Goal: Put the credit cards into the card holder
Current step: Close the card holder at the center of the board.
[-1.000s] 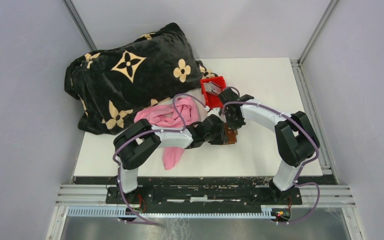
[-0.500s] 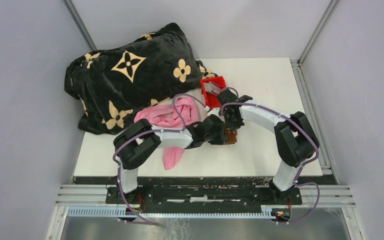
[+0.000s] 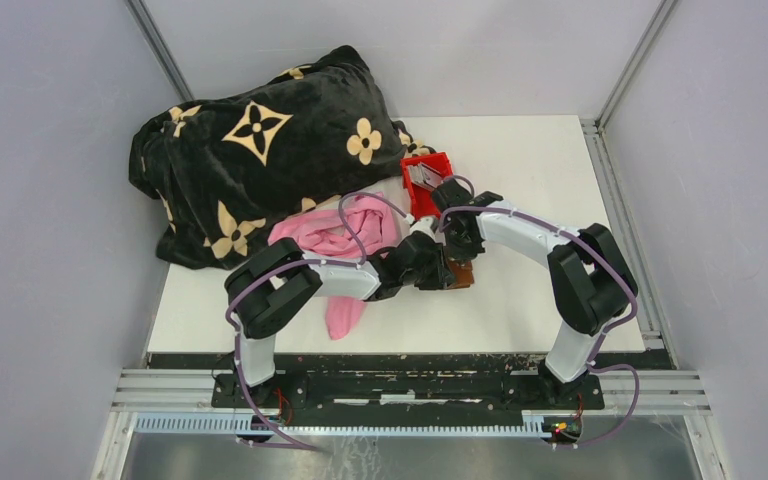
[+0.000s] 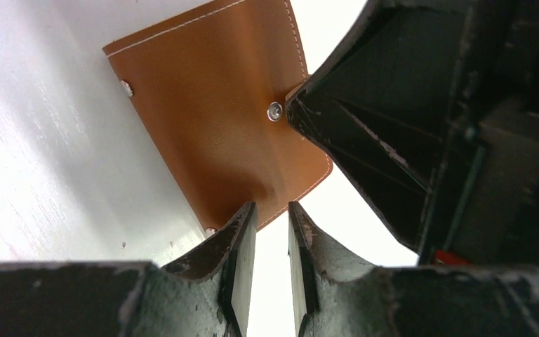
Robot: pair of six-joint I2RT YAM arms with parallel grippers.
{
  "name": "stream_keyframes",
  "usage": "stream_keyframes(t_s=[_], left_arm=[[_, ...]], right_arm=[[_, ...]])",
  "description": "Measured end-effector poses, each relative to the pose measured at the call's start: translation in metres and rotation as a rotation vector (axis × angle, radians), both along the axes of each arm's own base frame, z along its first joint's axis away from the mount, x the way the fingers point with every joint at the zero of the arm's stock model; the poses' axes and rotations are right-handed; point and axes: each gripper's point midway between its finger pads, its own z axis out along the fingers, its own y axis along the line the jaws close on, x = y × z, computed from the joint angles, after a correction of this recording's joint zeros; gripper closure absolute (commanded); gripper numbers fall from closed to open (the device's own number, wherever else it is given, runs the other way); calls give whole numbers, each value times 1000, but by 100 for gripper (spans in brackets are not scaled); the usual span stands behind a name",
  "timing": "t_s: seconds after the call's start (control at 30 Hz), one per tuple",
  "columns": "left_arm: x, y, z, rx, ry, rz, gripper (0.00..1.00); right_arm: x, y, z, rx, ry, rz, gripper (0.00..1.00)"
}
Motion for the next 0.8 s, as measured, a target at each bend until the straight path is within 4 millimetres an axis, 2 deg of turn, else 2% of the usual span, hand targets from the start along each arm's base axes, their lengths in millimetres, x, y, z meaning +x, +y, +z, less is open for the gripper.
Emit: stream_keyframes(t_s=[0.23, 0.8], left_arm=[[1, 3, 0, -84, 41, 16, 68], [1, 4, 0, -105, 47, 7, 68]], right_arm=[[-2, 11, 0, 27, -3, 25, 99], [6, 15, 3, 35, -30, 23, 99]])
